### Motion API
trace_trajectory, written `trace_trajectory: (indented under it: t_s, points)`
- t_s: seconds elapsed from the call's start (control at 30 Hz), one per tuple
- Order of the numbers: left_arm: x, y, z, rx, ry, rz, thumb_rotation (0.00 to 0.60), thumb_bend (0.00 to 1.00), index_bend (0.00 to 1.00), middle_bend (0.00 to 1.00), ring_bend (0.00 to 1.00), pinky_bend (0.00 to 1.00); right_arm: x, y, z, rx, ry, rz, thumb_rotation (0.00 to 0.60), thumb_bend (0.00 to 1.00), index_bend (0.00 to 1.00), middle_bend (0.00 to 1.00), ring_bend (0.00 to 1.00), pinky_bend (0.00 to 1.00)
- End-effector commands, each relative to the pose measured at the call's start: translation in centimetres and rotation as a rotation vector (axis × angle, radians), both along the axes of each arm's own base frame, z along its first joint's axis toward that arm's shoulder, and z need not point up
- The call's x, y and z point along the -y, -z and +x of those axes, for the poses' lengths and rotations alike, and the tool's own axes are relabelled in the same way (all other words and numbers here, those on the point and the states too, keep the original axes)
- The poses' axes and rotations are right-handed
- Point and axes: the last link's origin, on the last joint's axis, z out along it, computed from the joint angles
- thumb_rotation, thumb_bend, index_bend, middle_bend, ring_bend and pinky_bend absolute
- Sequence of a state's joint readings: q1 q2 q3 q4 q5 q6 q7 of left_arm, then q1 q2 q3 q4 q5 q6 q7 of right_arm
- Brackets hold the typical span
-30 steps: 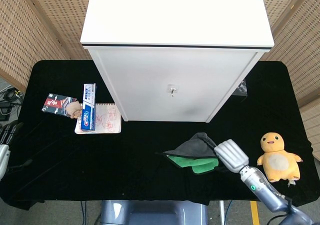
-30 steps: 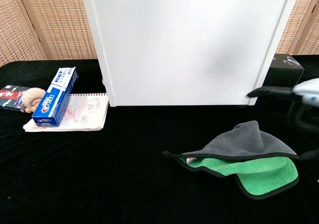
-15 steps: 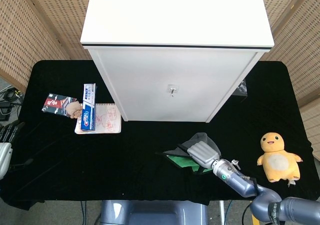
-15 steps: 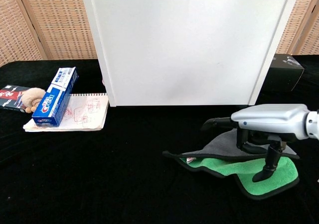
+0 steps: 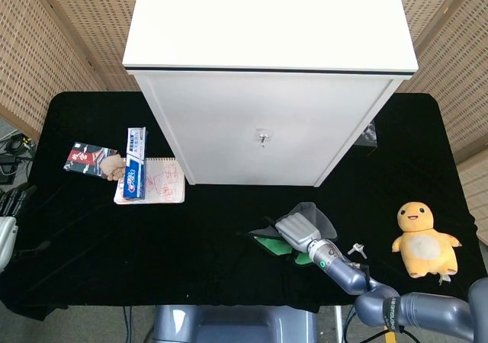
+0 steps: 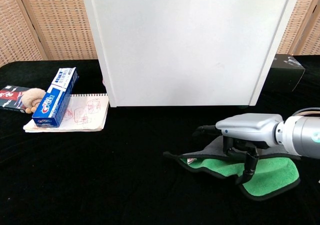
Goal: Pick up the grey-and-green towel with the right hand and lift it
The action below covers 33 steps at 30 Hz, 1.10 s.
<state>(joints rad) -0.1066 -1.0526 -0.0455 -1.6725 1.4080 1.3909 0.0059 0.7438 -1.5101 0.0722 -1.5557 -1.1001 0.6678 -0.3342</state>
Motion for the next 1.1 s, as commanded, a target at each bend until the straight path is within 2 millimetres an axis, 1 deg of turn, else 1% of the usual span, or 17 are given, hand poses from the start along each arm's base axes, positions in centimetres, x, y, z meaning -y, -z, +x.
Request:
trace_trajectory:
  t_s: [0.03, 0.1, 0.2, 0.43, 0.5, 0.57, 0.7, 0.83, 0.97, 1.1]
  points:
    - [0.0, 0.1, 0.0, -0.001, 0.0, -0.003, 0.6, 0.0, 0.0, 0.0, 0.0, 0.0, 0.0, 0.6, 0.0, -0.008, 0.01, -0.001, 0.6, 0.24, 0.13, 0.93, 0.92, 1.0]
    - [0.0, 0.1, 0.0, -0.002, -0.001, -0.004, 0.6, 0.0, 0.0, 0.0, 0.0, 0.0, 0.0, 0.9, -0.1, -0.018, 0.01, -0.002, 0.6, 0.28, 0.16, 0.93, 0.92, 1.0]
    - [-0.1, 0.1, 0.0, -0.002, -0.003, -0.004, 0.6, 0.0, 0.0, 0.0, 0.0, 0.0, 0.1, 1.2, -0.2, -0.032, 0.009, -0.013, 0.6, 0.37, 0.25, 0.93, 0.92, 1.0]
    - [-0.1, 0.2, -0.1, -0.002, -0.004, -0.008, 0.6, 0.0, 0.0, 0.0, 0.0, 0.0, 0.1, 1.5, -0.8, -0.035, 0.035, -0.028, 0.6, 0.56, 0.48, 0.94, 0.93, 1.0]
    - [-0.1, 0.3, -0.1, -0.003, -0.003, -0.009, 0.6, 0.0, 0.0, 0.0, 0.0, 0.0, 0.2, 1.6, -0.9, -0.031, 0.045, -0.036, 0.6, 0.63, 0.57, 0.95, 0.94, 1.0]
    - [-0.1, 0.3, 0.0, -0.003, -0.003, -0.009, 0.6, 0.0, 0.0, 0.0, 0.0, 0.0, 0.2, 1.6, -1.0, -0.018, 0.056, -0.048, 0.6, 0.66, 0.62, 0.95, 0.94, 1.0]
    - [0.0, 0.3, 0.0, -0.003, 0.0, -0.011, 0.6, 0.0, 0.0, 0.0, 0.0, 0.0, 0.2, 1.3, -1.1, 0.004, 0.066, -0.069, 0.6, 0.67, 0.66, 0.96, 0.95, 1.0]
    - [0.0, 0.4, 0.2, -0.001, 0.004, -0.013, 0.6, 0.0, 0.0, 0.0, 0.0, 0.0, 0.0, 0.6, -0.9, 0.05, 0.091, -0.08, 0.6, 0.67, 0.67, 0.96, 0.96, 1.0]
    - [0.2, 0.3, 0.3, 0.003, 0.009, -0.013, 0.6, 0.0, 0.0, 0.0, 0.0, 0.0, -0.1, -1.0, -0.3, 0.123, 0.125, -0.092, 0.6, 0.67, 0.69, 0.97, 0.97, 1.0]
    - [0.3, 0.3, 0.4, 0.009, 0.018, -0.014, 0.6, 0.0, 0.0, 0.0, 0.0, 0.0, 0.1, -3.0, 0.5, 0.191, 0.138, -0.123, 0.6, 0.67, 0.71, 0.99, 0.98, 1.0]
